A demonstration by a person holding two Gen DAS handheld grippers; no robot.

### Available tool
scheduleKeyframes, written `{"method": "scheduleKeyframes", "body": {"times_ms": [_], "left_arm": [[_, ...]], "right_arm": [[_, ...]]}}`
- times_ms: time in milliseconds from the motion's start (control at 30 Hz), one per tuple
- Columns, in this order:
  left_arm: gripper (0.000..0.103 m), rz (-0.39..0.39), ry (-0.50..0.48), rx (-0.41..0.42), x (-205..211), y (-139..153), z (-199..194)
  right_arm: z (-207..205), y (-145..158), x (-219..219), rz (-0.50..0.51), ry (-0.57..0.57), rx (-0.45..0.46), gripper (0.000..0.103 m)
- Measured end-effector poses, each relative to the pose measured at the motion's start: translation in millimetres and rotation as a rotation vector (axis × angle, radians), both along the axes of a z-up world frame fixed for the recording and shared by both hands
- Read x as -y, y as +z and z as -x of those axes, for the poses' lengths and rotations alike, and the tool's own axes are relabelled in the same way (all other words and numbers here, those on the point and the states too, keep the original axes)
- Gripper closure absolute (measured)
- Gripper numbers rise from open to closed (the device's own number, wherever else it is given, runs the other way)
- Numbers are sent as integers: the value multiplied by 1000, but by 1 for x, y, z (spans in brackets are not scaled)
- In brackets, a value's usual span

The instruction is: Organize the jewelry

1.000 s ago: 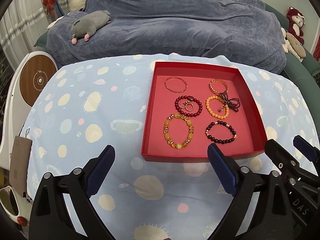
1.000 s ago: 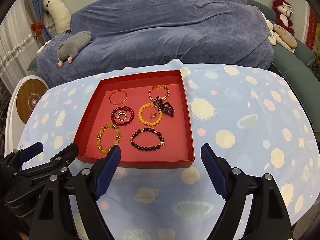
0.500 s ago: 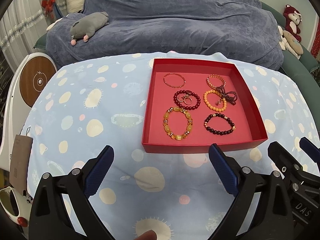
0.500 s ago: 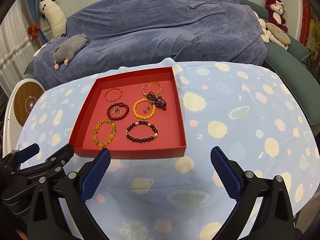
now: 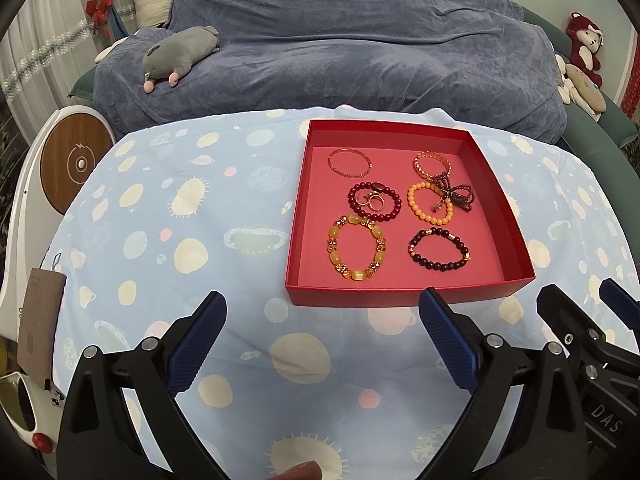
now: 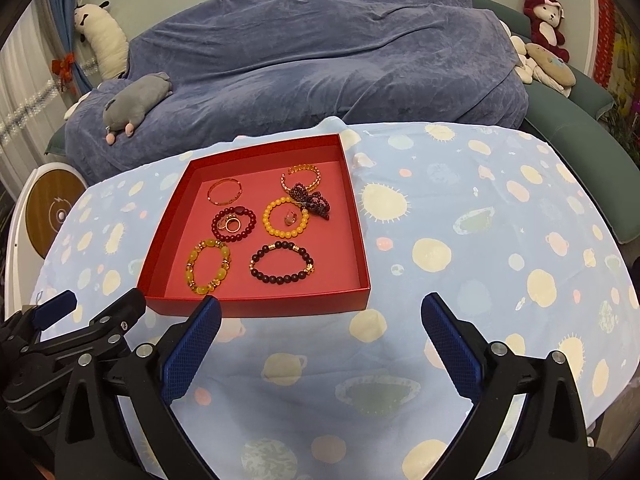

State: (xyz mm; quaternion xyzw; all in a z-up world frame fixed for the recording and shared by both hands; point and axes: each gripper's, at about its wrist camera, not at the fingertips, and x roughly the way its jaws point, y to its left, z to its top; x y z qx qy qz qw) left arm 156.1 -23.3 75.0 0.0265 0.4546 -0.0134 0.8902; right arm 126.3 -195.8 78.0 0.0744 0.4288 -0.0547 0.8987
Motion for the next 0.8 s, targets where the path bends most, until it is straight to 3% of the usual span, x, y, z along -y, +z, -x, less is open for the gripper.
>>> {"method": "scheduleKeyframes", "body": {"times_ms": [800], "left_arm": [[8, 11, 22, -8, -5, 1, -4]], "right_arm": [[1, -2, -3, 15, 7, -2, 6]]}}
